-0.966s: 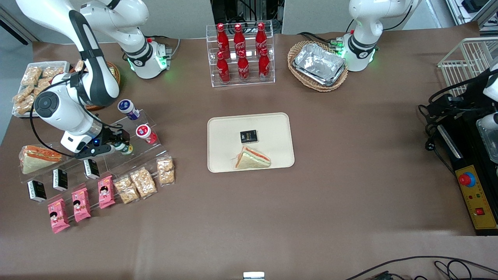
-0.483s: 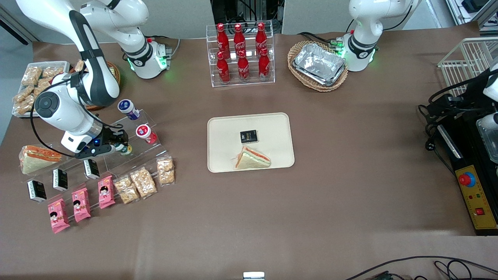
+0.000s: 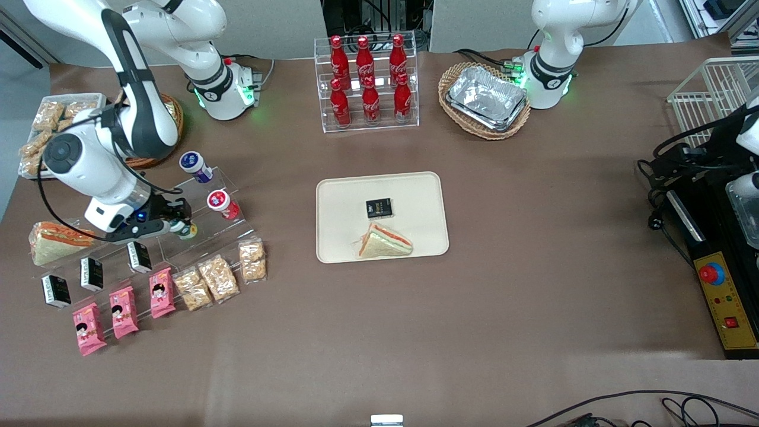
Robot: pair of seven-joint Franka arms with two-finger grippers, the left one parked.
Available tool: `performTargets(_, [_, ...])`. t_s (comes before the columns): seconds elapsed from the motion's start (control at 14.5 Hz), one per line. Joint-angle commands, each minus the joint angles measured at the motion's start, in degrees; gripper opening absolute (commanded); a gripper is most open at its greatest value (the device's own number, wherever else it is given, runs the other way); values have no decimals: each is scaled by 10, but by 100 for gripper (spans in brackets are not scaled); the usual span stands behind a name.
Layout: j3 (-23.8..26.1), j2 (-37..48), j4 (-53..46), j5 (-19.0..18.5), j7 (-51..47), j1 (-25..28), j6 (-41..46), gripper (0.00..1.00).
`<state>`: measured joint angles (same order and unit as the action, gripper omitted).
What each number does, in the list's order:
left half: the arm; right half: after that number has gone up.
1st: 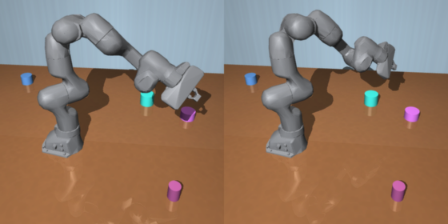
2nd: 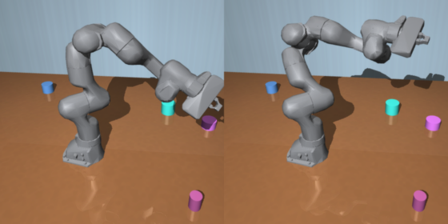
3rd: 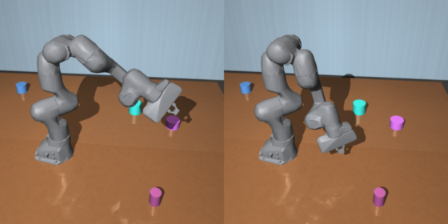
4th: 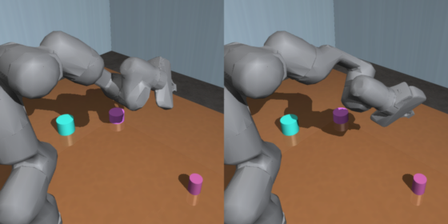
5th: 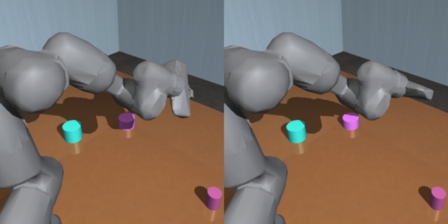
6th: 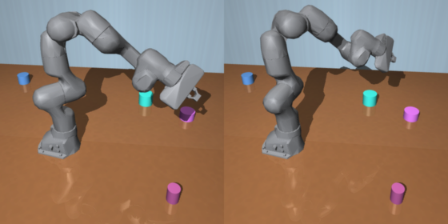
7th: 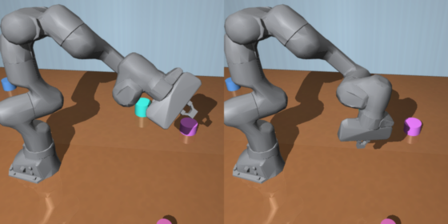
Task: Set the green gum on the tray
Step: 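Close the right gripper on the bottle and lift it off the stand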
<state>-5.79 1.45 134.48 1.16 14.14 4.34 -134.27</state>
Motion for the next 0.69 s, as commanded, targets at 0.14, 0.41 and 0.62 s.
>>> performTargets(0.14, [6,43,-158,7,-1,6,250,39])
performTargets(0.41, [31,40,-260,28,-73,38,357,39])
performTargets(0.62, [60,36,-268,35,-226,108,362,39])
